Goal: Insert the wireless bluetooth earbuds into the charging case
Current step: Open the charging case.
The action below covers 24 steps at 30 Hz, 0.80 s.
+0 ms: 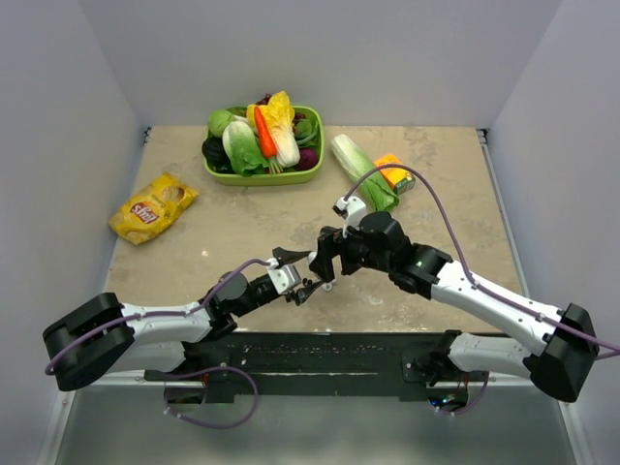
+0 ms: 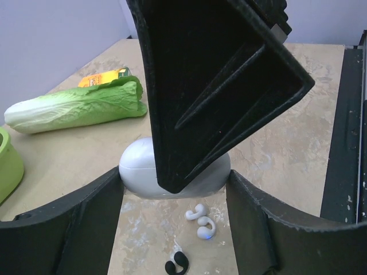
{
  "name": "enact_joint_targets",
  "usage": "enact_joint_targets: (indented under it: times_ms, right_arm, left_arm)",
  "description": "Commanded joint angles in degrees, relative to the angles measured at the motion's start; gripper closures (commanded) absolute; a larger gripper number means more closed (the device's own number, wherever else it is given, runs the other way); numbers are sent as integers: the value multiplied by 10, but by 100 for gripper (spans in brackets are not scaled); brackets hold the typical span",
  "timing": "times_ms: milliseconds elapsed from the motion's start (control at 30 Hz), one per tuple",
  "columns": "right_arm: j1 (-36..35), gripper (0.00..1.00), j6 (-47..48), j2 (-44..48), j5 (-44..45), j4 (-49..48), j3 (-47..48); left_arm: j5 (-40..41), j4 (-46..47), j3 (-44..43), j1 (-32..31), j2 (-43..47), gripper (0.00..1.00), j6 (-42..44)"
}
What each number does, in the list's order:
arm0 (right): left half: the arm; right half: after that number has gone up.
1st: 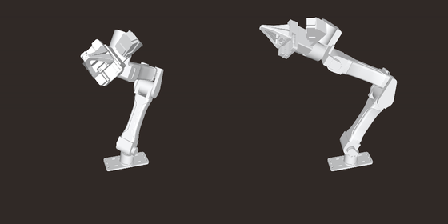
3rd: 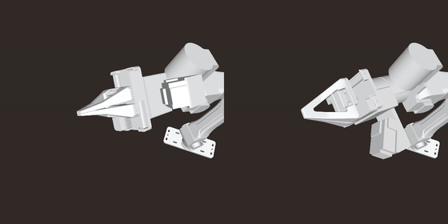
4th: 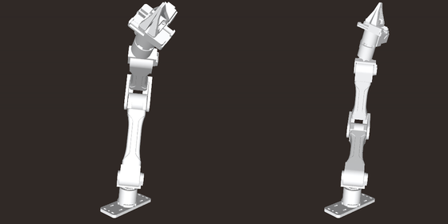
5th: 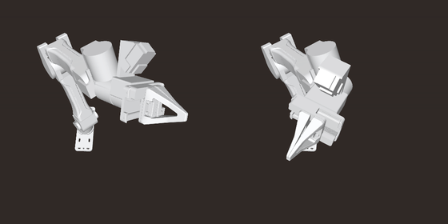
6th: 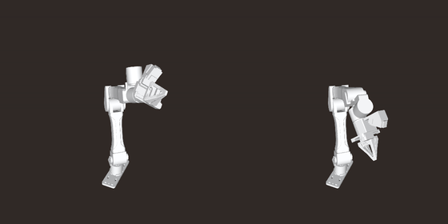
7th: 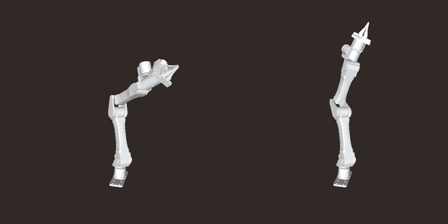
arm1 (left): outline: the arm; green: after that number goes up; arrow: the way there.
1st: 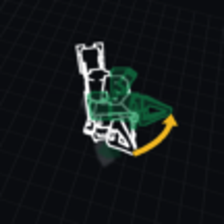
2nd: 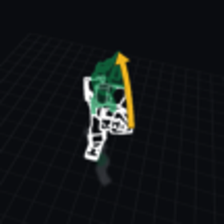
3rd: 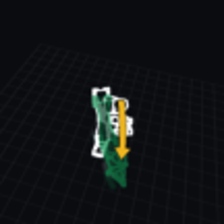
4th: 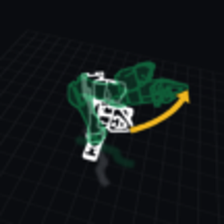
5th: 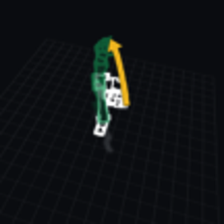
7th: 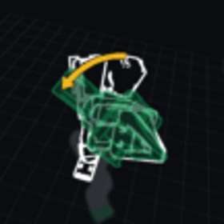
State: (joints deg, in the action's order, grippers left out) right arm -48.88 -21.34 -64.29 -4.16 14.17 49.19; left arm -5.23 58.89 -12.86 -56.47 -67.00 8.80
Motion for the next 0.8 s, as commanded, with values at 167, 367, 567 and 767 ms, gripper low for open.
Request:
enact_joint_targets:
  times_ms: [167, 367, 567, 767]
  right_arm:
    - [-3, 9, -1, 17, 35, -23, 9]
    - [-3, 9, -1, 23, 55, -9, 6]
    - [-3, 9, -1, 31, 83, 2, 9]
    - [-3, 9, -5, 43, 114, 11, 12]
  left_arm:
    - [-3, 29, -11, -4, 5, 100, 13]
    - [-1, 44, -1, -4, 14, 100, 11]
    - [8, 47, 6, -5, 25, 100, 12]
    - [13, 49, 13, -5, 34, 100, 12]
